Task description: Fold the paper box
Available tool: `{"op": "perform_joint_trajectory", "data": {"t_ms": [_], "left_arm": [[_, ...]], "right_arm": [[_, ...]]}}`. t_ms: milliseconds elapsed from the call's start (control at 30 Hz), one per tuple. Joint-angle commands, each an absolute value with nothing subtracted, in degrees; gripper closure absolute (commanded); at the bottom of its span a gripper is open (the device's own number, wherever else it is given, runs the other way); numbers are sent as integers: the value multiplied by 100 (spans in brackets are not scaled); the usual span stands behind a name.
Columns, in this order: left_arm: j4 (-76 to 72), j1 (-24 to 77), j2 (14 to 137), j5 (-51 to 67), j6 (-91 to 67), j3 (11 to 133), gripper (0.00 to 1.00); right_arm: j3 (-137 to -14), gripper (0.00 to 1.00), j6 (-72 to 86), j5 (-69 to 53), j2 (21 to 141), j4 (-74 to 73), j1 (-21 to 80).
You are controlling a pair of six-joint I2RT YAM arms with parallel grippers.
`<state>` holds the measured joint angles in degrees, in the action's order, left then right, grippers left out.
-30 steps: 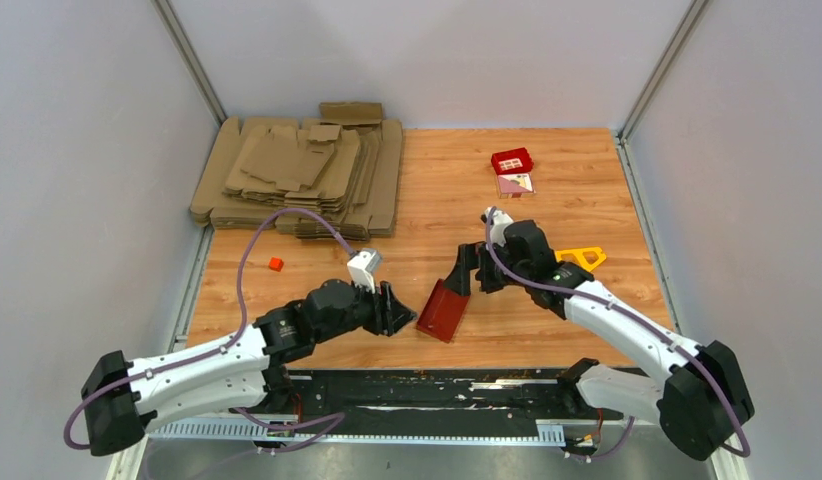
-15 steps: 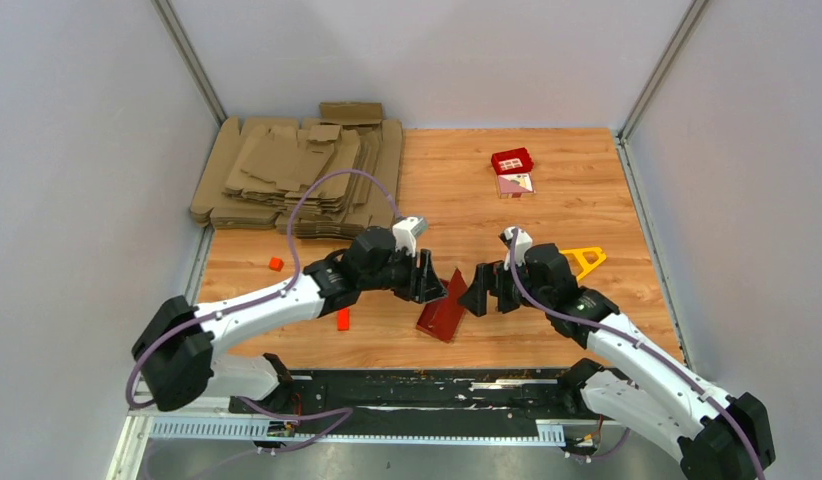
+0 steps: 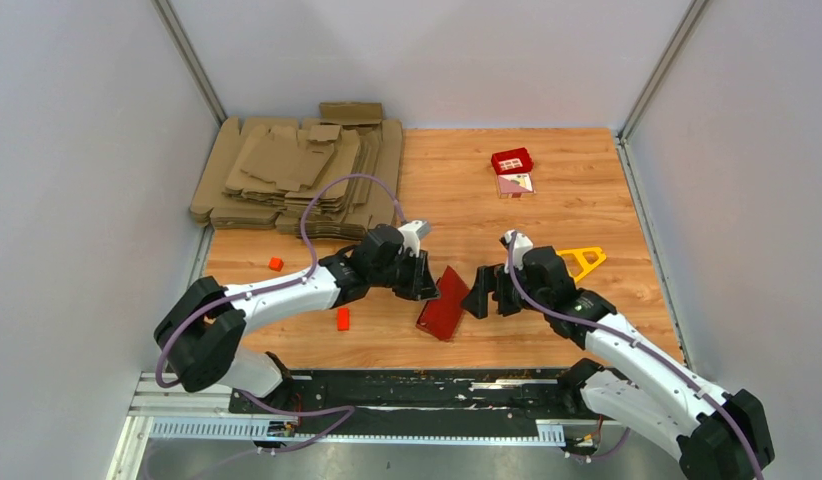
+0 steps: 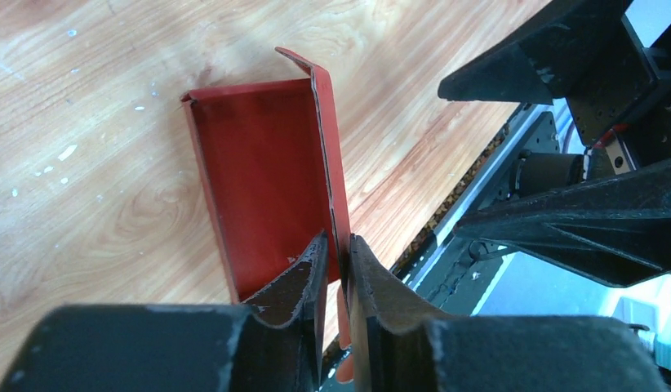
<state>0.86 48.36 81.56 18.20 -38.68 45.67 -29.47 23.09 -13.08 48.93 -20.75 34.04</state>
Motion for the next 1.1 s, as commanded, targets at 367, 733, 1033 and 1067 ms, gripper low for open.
{"op": "perform_joint_trajectory", "data": {"t_ms": [367, 733, 1033, 1067], "left_arm": [[-358, 4545, 7105, 938, -4884, 2989, 84], [-1750, 5527, 5972, 203, -6174, 2278, 49], [-2484, 5528, 7185, 1225, -5847, 3094, 44], [-2559, 5528, 7260, 1244, -5825, 3132, 44]], "right_arm": [[-2766, 3, 2407, -2020, 5623, -1810, 3640], [-3343, 7, 2180, -1457, 6871, -1657, 3825], [-3074, 9, 2056, -1520, 6066, -1813, 3826], [-2984, 9, 2018, -1587, 5864, -1843, 3824]]}}
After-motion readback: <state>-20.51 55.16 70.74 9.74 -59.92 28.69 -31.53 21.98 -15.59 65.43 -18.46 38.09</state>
